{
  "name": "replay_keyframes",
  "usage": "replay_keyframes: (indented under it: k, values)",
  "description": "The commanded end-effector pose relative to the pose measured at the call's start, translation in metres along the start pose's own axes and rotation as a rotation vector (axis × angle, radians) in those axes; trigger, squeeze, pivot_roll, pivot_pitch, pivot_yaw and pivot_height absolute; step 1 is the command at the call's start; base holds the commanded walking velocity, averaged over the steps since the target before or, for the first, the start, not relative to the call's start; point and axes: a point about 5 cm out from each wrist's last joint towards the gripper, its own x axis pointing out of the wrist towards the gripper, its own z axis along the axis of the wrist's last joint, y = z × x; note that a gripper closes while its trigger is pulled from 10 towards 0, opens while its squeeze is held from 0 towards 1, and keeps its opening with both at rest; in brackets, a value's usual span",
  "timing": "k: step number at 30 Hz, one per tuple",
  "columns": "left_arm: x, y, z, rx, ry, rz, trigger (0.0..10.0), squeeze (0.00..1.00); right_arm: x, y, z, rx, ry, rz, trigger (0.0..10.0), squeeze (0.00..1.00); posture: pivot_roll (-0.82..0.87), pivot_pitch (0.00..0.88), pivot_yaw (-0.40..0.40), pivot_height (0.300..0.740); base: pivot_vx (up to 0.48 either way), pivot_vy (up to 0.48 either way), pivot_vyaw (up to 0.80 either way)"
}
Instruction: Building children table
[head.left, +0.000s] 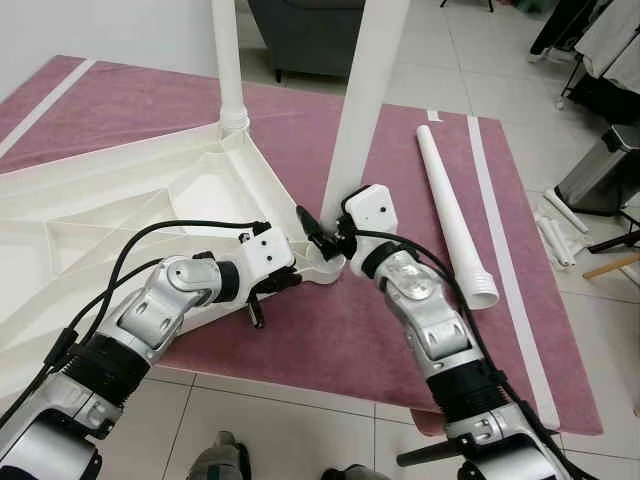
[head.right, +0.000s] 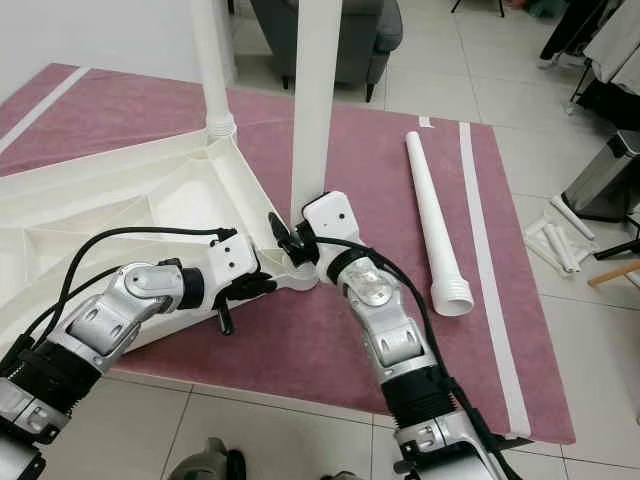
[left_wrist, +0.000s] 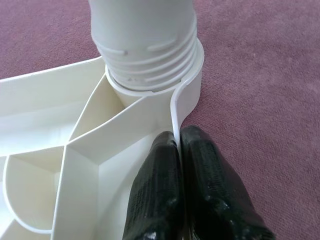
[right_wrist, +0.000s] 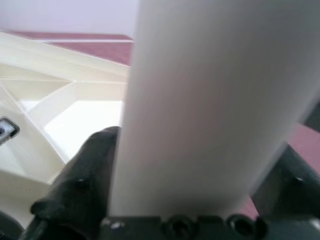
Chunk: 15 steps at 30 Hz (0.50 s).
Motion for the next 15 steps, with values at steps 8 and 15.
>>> replay_keyframes:
  k: [8, 15]
  values:
    - [-0.029, -0.024, 0.001, 0.152, 0.017, -0.295, 0.0, 0.00, -0.021, -0.005, -0.005, 0.041, 0.078, 0.325, 10.0, 0.00, 0.15, 0.084, -0.003, 0.740, 0.000, 0.000, 0.00]
    - [-0.054, -0.036, -0.005, 0.199, 0.056, -0.367, 0.0, 0.00, -0.016, 0.000, -0.005, 0.148, 0.086, 0.504, 10.0, 0.00, 0.16, 0.081, -0.022, 0.740, 0.000, 0.000, 0.00]
